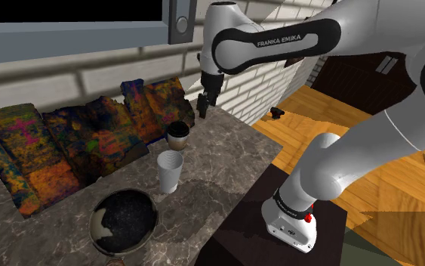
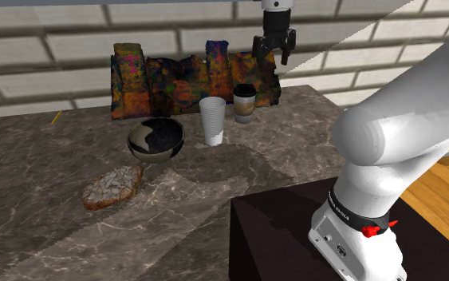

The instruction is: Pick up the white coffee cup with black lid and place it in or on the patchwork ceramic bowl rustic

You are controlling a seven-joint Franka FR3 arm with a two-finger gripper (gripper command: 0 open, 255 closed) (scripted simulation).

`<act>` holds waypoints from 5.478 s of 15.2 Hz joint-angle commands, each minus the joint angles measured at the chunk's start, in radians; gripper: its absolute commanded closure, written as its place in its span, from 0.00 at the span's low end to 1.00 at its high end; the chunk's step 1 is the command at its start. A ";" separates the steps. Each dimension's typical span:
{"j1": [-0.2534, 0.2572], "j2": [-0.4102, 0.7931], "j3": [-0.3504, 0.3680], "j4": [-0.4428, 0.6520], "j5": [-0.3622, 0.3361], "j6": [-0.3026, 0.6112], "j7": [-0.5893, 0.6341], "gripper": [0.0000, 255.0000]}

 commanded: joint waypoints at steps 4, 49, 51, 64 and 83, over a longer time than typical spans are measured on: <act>0.026 0.176 0.004 0.072 0.033 0.128 -0.047 0.00; 0.056 0.370 0.023 0.244 0.081 0.179 -0.108 1.00; 0.055 0.359 0.023 0.259 0.081 0.153 -0.108 1.00; 0.054 0.309 0.021 0.381 0.081 -0.019 -0.106 1.00; 0.202 0.274 0.209 0.457 0.096 -0.118 0.228 1.00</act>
